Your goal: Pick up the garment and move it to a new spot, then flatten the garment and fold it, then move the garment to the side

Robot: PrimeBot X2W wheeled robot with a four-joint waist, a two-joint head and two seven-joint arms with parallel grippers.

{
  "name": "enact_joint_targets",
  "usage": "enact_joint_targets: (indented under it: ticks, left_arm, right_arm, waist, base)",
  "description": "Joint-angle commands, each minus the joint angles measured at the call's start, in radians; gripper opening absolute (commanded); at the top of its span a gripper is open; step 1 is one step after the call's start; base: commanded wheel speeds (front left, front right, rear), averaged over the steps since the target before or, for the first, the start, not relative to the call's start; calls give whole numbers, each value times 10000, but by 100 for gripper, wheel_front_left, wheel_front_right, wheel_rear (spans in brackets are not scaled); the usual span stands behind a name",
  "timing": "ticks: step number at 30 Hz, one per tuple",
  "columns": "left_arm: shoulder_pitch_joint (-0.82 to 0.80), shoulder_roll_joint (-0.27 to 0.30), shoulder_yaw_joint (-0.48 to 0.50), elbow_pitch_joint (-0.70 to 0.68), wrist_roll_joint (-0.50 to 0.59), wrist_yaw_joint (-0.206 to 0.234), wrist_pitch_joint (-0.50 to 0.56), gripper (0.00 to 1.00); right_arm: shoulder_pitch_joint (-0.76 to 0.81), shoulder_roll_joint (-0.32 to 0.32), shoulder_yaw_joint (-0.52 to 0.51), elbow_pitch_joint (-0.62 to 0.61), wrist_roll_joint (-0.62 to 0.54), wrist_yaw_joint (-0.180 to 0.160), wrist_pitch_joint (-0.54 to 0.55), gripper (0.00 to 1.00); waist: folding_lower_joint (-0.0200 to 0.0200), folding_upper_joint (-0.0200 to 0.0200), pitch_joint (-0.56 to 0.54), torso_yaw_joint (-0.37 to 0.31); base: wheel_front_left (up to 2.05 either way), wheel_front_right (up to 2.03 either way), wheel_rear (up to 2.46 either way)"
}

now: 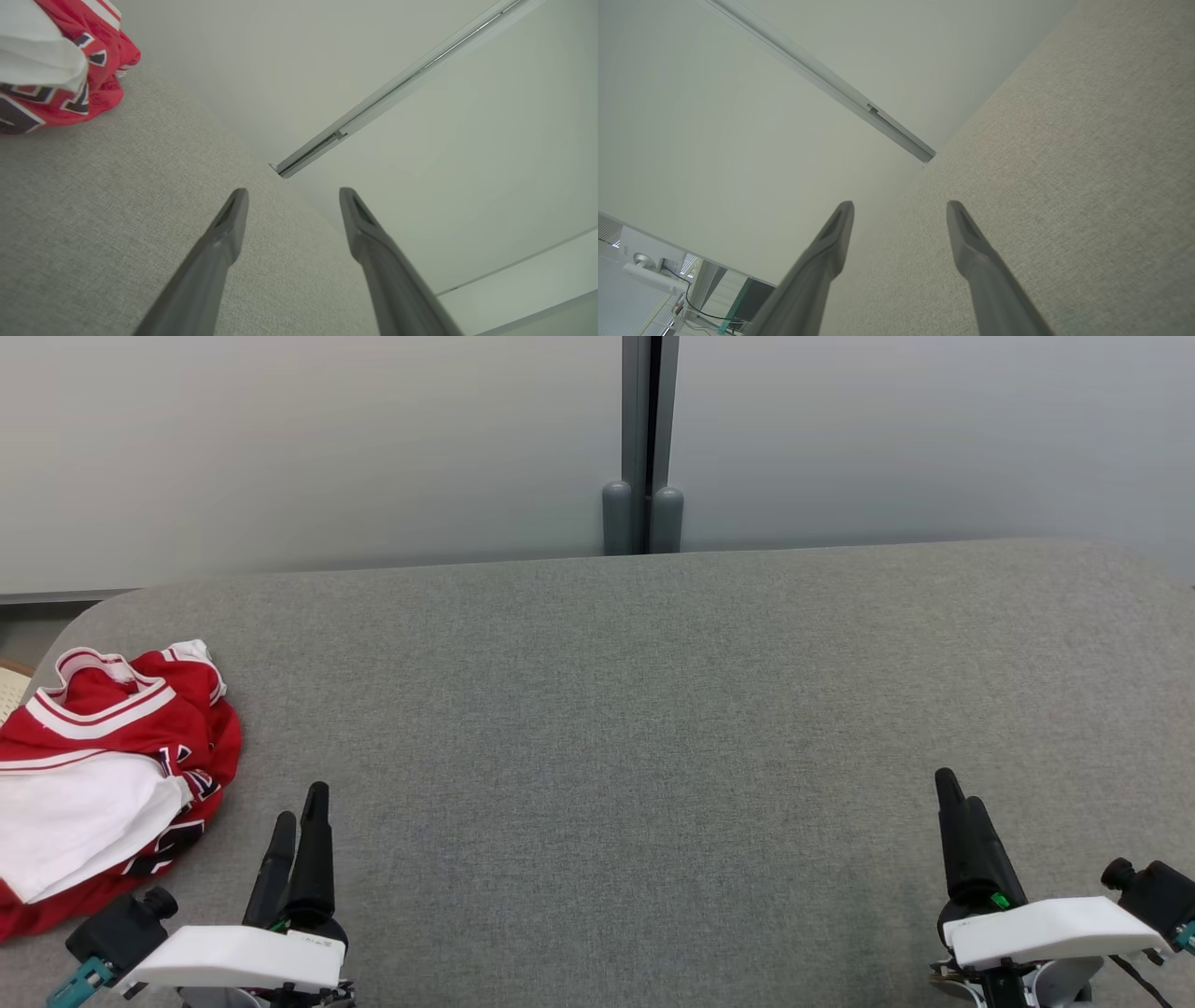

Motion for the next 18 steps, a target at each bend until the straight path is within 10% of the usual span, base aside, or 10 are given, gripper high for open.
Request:
enact_joint_targets:
  ticks: [1,18]
  left_arm:
    - [-94,100,-76,-233,431,49,-91,100]
    - [117,121,-681,-1041,3151,424,-656,100]
  right_arm:
    - [-133,-87,101,-186,-387,3,-138,100]
    - [-110,-108,745,-293,-2771,3,-699,100]
  waist:
    - [0,0,-1,-10]
    - [0,0,21,-75]
  base:
    - [0,0,0]
    - [0,0,0]
